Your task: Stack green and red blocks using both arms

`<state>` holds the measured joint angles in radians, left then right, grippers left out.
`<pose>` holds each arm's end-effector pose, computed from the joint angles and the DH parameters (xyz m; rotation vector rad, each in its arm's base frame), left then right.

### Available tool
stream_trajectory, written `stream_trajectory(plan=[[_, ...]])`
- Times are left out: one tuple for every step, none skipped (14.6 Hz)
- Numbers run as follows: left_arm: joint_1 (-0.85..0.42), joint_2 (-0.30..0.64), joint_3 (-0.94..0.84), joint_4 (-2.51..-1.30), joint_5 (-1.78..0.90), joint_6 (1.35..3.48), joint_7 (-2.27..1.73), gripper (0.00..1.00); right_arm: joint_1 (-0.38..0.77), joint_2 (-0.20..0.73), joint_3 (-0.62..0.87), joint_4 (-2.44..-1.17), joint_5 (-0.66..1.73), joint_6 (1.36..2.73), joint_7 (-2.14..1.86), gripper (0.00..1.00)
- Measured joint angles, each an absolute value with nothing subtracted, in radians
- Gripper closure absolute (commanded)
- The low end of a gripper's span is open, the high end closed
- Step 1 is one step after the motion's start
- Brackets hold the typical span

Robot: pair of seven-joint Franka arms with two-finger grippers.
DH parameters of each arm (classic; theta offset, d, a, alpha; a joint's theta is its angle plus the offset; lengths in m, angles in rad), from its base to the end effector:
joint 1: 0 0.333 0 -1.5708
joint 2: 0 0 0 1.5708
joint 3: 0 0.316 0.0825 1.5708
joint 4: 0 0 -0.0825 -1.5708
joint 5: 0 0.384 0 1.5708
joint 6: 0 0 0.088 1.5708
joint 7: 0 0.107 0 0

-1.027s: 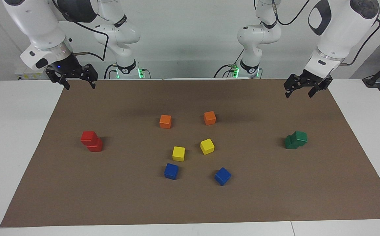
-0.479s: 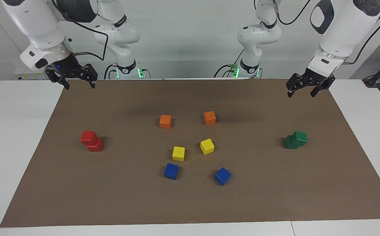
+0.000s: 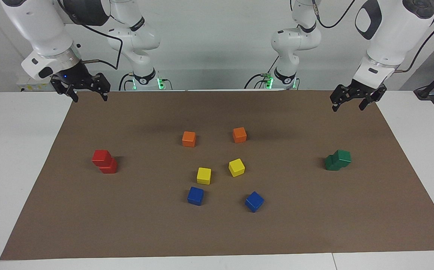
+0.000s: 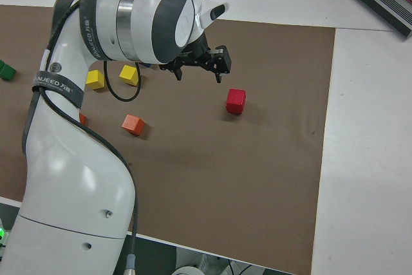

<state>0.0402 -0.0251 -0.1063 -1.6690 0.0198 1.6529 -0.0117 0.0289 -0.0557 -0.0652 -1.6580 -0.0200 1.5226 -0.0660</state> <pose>0.5514 -0.0352 0.5989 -3.1183 0.0872 -0.0152 0.5300 -0.0224 0.6097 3.1264 0.0466 -0.1260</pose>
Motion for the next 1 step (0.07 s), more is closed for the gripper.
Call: stream_trajectory(plan=[[0.040, -0.025, -0.107, -1.669, 0.020, 1.653, -0.012, 0.00, 0.029, -0.056, -0.065, -1.658, -0.020, 1.523, -0.066, 0.00]])
